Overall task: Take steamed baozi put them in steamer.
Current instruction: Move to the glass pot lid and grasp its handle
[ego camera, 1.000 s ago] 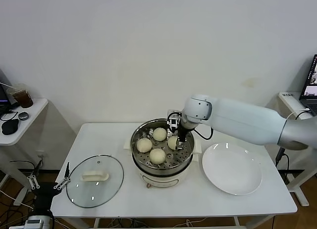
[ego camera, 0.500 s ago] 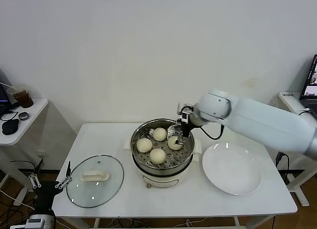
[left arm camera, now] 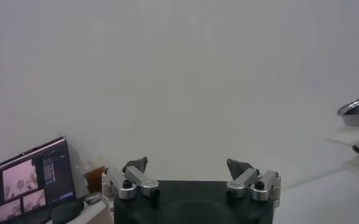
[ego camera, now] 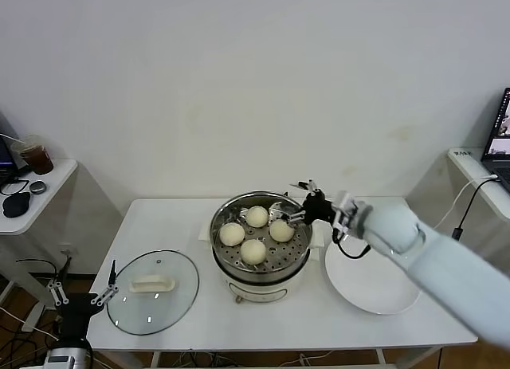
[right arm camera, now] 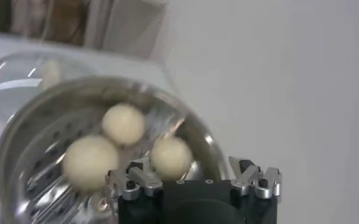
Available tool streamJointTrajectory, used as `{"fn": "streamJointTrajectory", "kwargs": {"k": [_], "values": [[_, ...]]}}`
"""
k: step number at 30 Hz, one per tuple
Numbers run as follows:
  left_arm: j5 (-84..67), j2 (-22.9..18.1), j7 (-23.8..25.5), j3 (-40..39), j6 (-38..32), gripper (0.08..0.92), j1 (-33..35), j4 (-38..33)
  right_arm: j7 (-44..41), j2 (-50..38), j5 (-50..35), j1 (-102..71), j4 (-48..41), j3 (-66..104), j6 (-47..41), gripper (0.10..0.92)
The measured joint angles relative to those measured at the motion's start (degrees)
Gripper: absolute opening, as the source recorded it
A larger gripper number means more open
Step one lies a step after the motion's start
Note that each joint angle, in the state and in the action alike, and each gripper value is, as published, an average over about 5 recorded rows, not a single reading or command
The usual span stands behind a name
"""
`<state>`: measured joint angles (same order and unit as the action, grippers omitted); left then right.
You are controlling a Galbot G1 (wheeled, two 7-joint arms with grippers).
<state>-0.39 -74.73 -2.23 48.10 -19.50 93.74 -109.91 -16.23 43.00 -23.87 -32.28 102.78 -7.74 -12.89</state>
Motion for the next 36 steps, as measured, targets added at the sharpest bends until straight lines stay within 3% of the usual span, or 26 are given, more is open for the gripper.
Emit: {"fn": "streamJointTrajectory", "kwargs": {"k": [9, 16, 24, 36], "values": [[1.36, -0.36, -1.17, -0.97, -0.40, 0.823, -0.08, 0.48, 0.90, 15.72, 10.90, -27.61, 1.54, 28.27, 18.66, 0.823], [8.43, 0.60, -5.23, -1.55, 0.80, 0.823, 0.37, 1.64, 1.69, 27.15, 13.48, -42.15, 2.04, 45.72, 28.18, 0.823], [31.40, 3.41, -11.87, -0.98, 2.24, 0.823, 0.40, 6.41, 2.23, 34.40, 13.15, -52.84, 2.75, 56.65, 30.92, 0.823], [64.35, 9.55, -15.01, -3.55, -0.05, 0.823, -2.90, 15.84, 2.75, 40.08, 14.50, -60.97, 2.34, 60.85, 31.46, 0.823]]}}
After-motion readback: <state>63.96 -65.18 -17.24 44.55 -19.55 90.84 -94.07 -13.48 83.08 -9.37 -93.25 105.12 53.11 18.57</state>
